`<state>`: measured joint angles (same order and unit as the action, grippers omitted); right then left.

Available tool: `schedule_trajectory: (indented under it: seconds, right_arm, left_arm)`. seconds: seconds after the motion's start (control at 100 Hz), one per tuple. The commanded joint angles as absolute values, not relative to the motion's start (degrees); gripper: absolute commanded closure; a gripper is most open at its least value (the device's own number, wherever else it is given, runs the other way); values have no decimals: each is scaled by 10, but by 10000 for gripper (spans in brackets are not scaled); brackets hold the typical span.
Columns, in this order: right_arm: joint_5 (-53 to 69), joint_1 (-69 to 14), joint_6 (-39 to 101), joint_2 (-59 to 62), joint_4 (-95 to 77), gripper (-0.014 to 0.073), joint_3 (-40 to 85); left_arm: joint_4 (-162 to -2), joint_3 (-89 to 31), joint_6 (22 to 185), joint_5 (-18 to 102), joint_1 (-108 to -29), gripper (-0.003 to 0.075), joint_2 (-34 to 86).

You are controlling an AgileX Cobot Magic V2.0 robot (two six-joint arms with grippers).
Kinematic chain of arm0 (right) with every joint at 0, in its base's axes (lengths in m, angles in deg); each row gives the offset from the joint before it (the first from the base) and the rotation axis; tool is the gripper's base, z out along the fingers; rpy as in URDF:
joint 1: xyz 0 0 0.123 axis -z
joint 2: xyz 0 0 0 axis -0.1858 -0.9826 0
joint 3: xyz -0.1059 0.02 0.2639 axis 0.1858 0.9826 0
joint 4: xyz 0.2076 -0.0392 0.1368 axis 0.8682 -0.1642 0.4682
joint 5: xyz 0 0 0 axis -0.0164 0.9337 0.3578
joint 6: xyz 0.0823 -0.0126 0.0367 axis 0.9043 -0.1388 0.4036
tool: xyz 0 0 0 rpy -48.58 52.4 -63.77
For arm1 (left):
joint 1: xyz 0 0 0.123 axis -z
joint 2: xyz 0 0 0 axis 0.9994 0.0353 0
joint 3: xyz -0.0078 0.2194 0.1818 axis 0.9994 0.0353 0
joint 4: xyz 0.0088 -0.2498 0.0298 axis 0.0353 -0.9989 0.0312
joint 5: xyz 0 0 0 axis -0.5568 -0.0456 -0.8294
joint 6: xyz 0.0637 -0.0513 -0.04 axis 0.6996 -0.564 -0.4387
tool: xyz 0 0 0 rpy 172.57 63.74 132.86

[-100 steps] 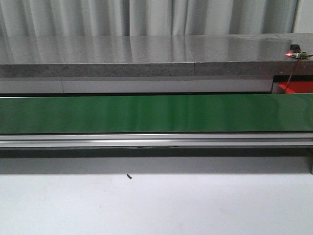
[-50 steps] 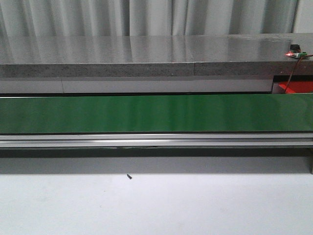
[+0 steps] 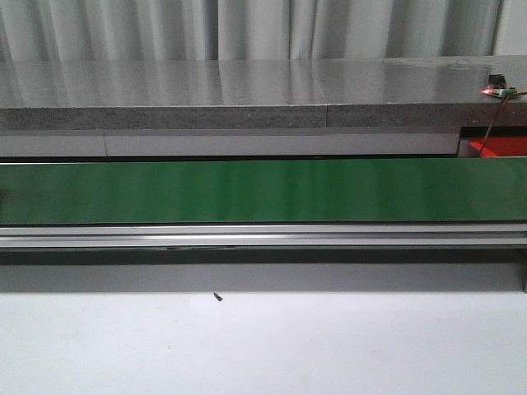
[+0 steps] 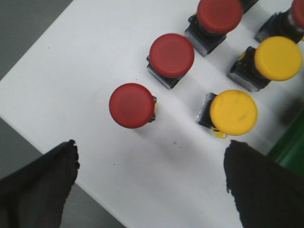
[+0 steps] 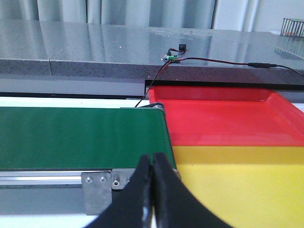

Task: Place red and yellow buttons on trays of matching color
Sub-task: 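Set the yellow button on the green belt and open the left gripper, then grasp a red push-button with the left gripper and carry it over the belt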

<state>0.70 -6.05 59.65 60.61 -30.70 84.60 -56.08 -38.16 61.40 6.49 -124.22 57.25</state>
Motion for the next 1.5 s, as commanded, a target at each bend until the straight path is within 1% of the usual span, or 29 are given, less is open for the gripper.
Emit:
schedule_trajectory:
  seconds: [0.0, 0.35, 0.62, 0.69, 0.88, 0.98, 1.04, 1.23, 1.49]
  right_arm:
    - [-37, -56, 594, 617, -311, 662, 836]
    - [-37, -56, 594, 617, -311, 662, 836]
    - [-37, -56, 594, 617, -311, 662, 836]
    - [-37, -56, 594, 617, -311, 662, 836]
    - [-37, -56, 594, 617, -311, 662, 836]
    - [-37, -56, 594, 617, -311, 662, 836]
    - [-37, -56, 594, 617, -311, 662, 836]
    - [-37, -56, 594, 617, -311, 662, 836]
    - [-37, -56, 594, 617, -311, 662, 836]
  left_arm:
    - [-537, -396, 601, 80, -1244, 113, 575]
    - [-532, -396, 586, 125, -1244, 113, 651]
    - [-529, -396, 581, 169, -1244, 120, 677]
    - [-529, -396, 581, 172, -1246, 162, 683]
    - [-530, -396, 581, 172, -1260, 379, 695]
    - [-529, -396, 581, 174, -1264, 444, 695]
    - [-529, -396, 581, 174, -1264, 460, 695]
    - [-529, -396, 581, 172, -1264, 459, 678]
    - [-550, -400, 588, 148, -1255, 459, 582]
